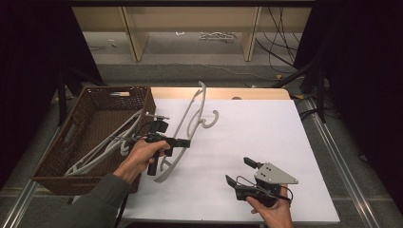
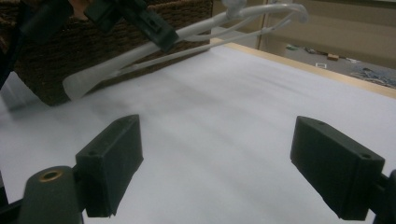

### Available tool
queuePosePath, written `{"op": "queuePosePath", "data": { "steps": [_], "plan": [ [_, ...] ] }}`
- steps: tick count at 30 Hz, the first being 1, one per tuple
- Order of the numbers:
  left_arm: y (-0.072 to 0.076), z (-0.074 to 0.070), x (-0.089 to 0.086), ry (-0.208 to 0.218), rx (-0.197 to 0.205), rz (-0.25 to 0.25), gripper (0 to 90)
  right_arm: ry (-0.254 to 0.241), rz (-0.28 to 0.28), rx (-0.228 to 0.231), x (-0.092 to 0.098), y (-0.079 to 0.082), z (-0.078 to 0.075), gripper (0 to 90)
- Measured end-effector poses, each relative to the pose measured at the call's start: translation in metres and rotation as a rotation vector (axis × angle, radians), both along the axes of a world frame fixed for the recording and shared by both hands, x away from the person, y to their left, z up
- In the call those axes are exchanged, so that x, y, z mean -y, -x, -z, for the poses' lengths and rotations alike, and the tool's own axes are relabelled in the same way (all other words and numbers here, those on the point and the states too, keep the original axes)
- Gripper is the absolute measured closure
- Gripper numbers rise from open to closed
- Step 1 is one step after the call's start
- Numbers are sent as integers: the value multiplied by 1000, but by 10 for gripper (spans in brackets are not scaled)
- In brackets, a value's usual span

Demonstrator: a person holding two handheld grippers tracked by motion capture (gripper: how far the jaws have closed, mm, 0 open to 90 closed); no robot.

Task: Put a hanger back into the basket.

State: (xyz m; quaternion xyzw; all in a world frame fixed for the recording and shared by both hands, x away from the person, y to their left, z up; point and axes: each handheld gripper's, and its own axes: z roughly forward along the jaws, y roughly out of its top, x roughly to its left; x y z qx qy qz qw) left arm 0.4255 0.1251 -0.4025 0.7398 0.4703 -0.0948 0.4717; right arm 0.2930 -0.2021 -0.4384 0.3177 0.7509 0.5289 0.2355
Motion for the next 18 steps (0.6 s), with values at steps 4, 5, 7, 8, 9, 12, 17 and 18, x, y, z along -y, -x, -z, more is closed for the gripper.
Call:
{"op": "queuePosePath", "data": {
  "steps": [4, 5, 7, 8, 9, 12, 17, 18],
  "plan": [
    [3, -12, 0, 39, 20, 0, 814, 2, 2, 1, 0, 0, 0, 177],
    [4, -16, 0, 52, 21, 4, 813, -7, -2, 7, -1, -1, 0, 177],
    [6, -22, -1, 61, 38, 7, 814, 2, 2, 2, 0, 0, 0, 177],
    [7, -25, -2, 67, 49, 11, 814, 2, 1, 0, 0, 0, 0, 177],
    [7, -31, -4, 69, 59, 10, 814, -1, 2, 0, 0, 0, 0, 177],
    [8, -38, -9, 97, 64, 3, 814, -13, -2, 12, -1, -1, 1, 177],
    [12, -60, -23, 124, 108, -11, 814, -1, 5, 1, 0, 0, 0, 177],
    [13, -65, -26, 132, 115, -18, 814, -1, 5, 1, 0, 0, 0, 177]
  ]
}}
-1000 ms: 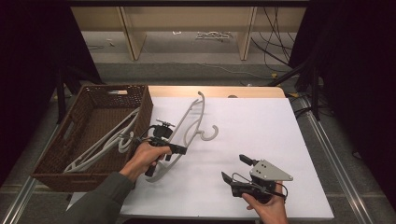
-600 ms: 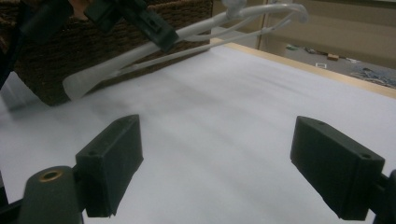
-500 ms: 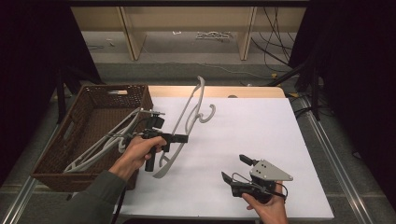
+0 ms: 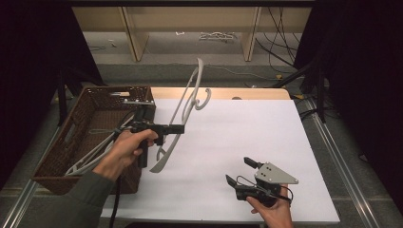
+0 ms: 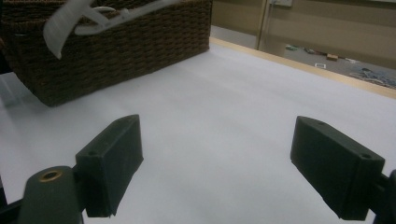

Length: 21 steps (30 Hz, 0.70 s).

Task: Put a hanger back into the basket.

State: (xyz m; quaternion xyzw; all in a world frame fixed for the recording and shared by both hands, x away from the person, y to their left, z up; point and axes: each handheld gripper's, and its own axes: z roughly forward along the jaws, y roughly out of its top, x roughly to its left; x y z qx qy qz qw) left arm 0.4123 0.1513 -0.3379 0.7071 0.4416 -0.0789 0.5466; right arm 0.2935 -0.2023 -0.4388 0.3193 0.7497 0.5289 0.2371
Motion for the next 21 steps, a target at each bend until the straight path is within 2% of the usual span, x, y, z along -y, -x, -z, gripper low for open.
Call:
{"op": "queuePosePath", "data": {
  "steps": [2, 3, 5, 6, 7, 9, 10, 11, 12, 14, 15, 16, 18, 21],
  "plan": [
    [2, -13, -11, 9, 29, 1, 814, 1, -2, -4, 0, 1, 0, 177],
    [4, -23, -20, 11, 50, -17, 814, -1, 1, 3, 0, 0, 0, 177],
    [4, -27, -24, 11, 52, -25, 814, -1, 3, 2, 0, 0, 0, 177],
    [5, -34, -34, 16, 67, -43, 814, -1, 4, 4, 0, 0, 1, 177],
    [5, -34, -34, 16, 67, -43, 814, -1, 4, 4, 0, 0, 1, 177],
    [6, -41, -47, 11, 79, -61, 814, -4, 7, 4, 0, 0, 0, 177],
    [6, -44, -54, 0, 87, -73, 814, -8, 2, -24, 0, 1, 0, 177],
    [7, -46, -60, -5, 90, -80, 814, 1, 8, -4, 1, 0, 1, 177],
    [7, -48, -64, -11, 91, -88, 814, -7, 6, -19, 1, 0, 0, 177],
    [8, -50, -80, -23, 99, -116, 814, -1, 7, -3, 1, -1, 0, 176],
    [8, -50, -80, -23, 99, -116, 814, -2, 5, -14, 1, -1, 0, 176],
    [9, -48, -91, -40, 103, -134, 815, -3, 8, -5, 1, -1, 1, 176],
    [9, -47, -97, -45, 103, -145, 814, -7, 8, -19, 0, 0, 1, 176],
    [7, -41, -113, -65, 110, -158, 814, 0, 7, -9, 0, -1, 1, 176]
  ]
}}
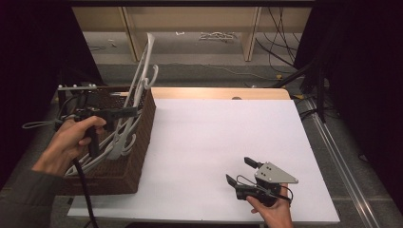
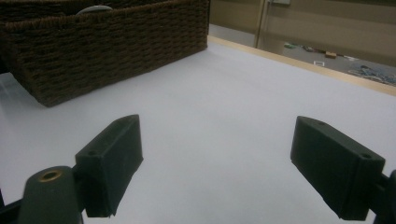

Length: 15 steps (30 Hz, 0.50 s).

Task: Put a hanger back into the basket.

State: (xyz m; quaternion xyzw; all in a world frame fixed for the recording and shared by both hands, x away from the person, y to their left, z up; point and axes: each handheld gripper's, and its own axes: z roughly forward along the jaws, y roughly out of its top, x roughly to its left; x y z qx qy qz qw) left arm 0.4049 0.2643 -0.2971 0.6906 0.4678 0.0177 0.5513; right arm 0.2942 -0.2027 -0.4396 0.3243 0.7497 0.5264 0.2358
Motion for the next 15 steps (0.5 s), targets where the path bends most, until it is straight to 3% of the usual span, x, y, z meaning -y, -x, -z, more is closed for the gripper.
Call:
{"op": "queuePosePath", "data": {
  "steps": [3, 4, 7, 15],
  "plan": [
    [-1, 7, -14, -16, 5, -9, 815, 0, -1, 4, 0, 0, 0, 176],
    [-2, 12, -20, -23, 3, -8, 815, -5, 1, -19, -1, 1, 0, 176],
    [-3, 21, -31, -48, -10, -16, 814, -3, -2, -8, -1, 0, 0, 176],
    [-4, 36, -53, -94, -3, -15, 815, -4, 0, -19, -1, 1, 0, 176]
  ]
}}
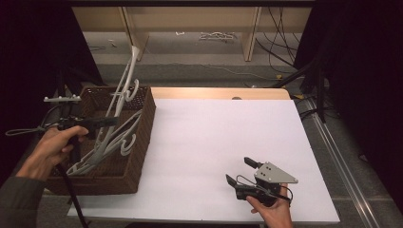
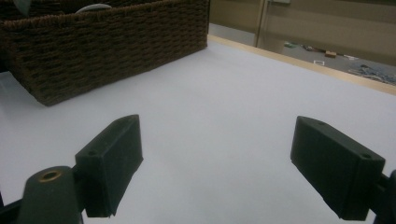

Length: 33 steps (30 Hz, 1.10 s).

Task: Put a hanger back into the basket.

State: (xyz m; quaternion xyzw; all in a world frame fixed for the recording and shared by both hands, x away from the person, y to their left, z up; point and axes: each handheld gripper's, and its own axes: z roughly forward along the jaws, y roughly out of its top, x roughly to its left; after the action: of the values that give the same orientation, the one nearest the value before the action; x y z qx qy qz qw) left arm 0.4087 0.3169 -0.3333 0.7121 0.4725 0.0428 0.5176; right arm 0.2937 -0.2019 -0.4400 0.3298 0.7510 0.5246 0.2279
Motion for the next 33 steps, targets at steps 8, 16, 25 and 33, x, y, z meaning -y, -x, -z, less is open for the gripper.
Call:
{"op": "queuePosePath", "data": {
  "steps": [8, 16, 25, 33],
  "plan": [
    [10, 5, -16, -104, 40, 22, 815, -6, -3, 3, -1, 0, 1, 176],
    [17, 29, -44, -152, 29, 32, 815, 5, -1, -4, 0, 0, 1, 176],
    [28, 44, -68, -206, 17, 73, 811, 11, -3, -7, -1, 0, 1, 176],
    [37, 61, -81, -224, 1, 137, 811, 1, -8, 15, -1, -2, 2, 176]
  ]
}}
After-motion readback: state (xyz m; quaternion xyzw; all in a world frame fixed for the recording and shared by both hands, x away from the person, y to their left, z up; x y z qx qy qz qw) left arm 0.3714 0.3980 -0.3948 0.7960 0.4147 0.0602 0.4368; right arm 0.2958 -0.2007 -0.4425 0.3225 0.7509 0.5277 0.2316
